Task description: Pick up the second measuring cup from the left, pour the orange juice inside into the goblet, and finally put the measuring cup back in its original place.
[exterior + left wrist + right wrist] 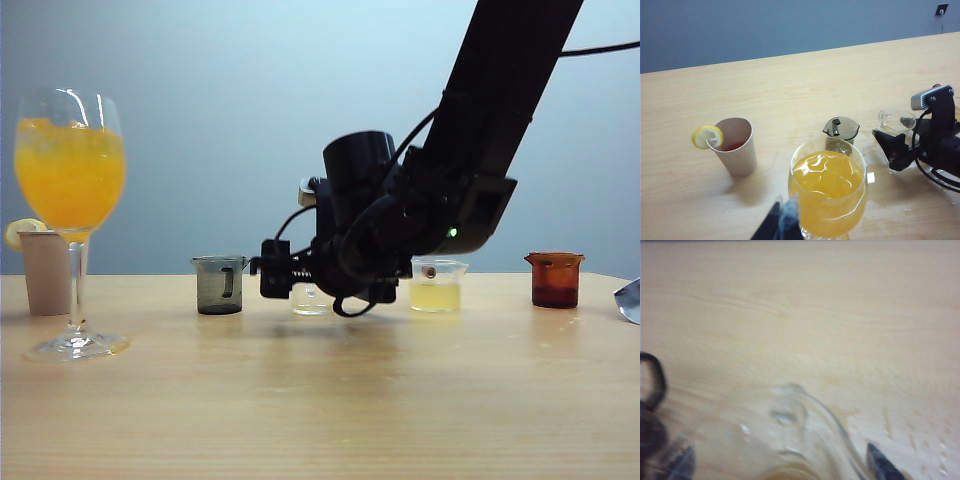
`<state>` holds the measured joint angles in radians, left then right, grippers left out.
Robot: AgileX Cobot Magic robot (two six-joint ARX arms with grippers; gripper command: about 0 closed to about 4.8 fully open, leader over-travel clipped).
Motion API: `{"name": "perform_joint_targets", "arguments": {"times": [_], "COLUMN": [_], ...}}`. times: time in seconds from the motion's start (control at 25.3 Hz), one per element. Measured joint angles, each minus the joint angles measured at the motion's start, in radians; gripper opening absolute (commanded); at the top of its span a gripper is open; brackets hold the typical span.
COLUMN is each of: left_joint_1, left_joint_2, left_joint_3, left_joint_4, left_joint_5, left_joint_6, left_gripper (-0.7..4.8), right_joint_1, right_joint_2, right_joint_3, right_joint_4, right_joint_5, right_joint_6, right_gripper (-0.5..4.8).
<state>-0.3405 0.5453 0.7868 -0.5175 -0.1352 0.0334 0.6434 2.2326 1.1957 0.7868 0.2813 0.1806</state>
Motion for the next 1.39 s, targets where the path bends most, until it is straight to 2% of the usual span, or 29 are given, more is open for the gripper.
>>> {"name": "perform_joint_targets", "arguments": {"times": [0.12, 0.4, 0.44, 0.48, 0.51, 0.55, 0.59, 0.63, 0.75, 0.83, 0.95, 1.15, 1.39], "left_joint_1": [0.000, 0.000, 0.000, 0.000, 0.000, 0.000, 0.000, 0.000, 0.000, 0.000, 0.000, 0.000, 0.000], "left_joint_2": [0.000, 0.000, 0.000, 0.000, 0.000, 0.000, 0.000, 0.000, 0.000, 0.000, 0.000, 0.000, 0.005], "left_joint_3": [0.000, 0.000, 0.000, 0.000, 0.000, 0.000, 0.000, 0.000, 0.000, 0.000, 0.000, 0.000, 0.000], "left_joint_4": [0.000, 0.000, 0.000, 0.000, 0.000, 0.000, 0.000, 0.000, 0.000, 0.000, 0.000, 0.000, 0.039], "left_joint_5": [0.000, 0.000, 0.000, 0.000, 0.000, 0.000, 0.000, 0.000, 0.000, 0.000, 0.000, 0.000, 0.000], "left_joint_6": [0.000, 0.000, 0.000, 0.000, 0.000, 0.000, 0.000, 0.000, 0.000, 0.000, 0.000, 0.000, -0.014], "left_gripper": [-0.03, -0.03, -0.03, -0.03, -0.03, -0.03, -0.03, -0.03, -0.03, -0.03, -0.03, -0.03, -0.03], "right_joint_1": [0.007, 0.029, 0.032, 0.037, 0.037, 0.037, 0.037, 0.036, 0.037, 0.036, 0.037, 0.036, 0.036], "right_joint_2": [-0.027, -0.155, -0.205, -0.257, -0.287, -0.344, -0.372, -0.409, -0.563, -0.709, -0.860, -1.130, -1.438], "right_joint_3": [-0.009, -0.180, -0.213, -0.249, -0.274, -0.317, -0.334, -0.354, -0.373, -0.372, -0.372, -0.374, -0.373], "right_joint_4": [-0.017, -0.040, -0.039, -0.041, -0.048, -0.085, -0.111, -0.141, -0.294, -0.464, -0.626, -0.894, -1.112], "right_joint_5": [-0.024, -0.032, -0.032, -0.032, -0.032, -0.040, -0.047, -0.055, -0.076, -0.116, -0.164, -0.183, -0.196], "right_joint_6": [-0.006, -0.021, -0.021, -0.021, -0.021, -0.021, -0.021, -0.021, -0.020, -0.021, -0.023, -0.071, -0.077], "right_gripper": [4.21, 4.21, 4.04, 3.69, 2.02, 0.68, -0.18, -0.03, -0.03, -0.03, -0.03, -0.03, -0.03]}}
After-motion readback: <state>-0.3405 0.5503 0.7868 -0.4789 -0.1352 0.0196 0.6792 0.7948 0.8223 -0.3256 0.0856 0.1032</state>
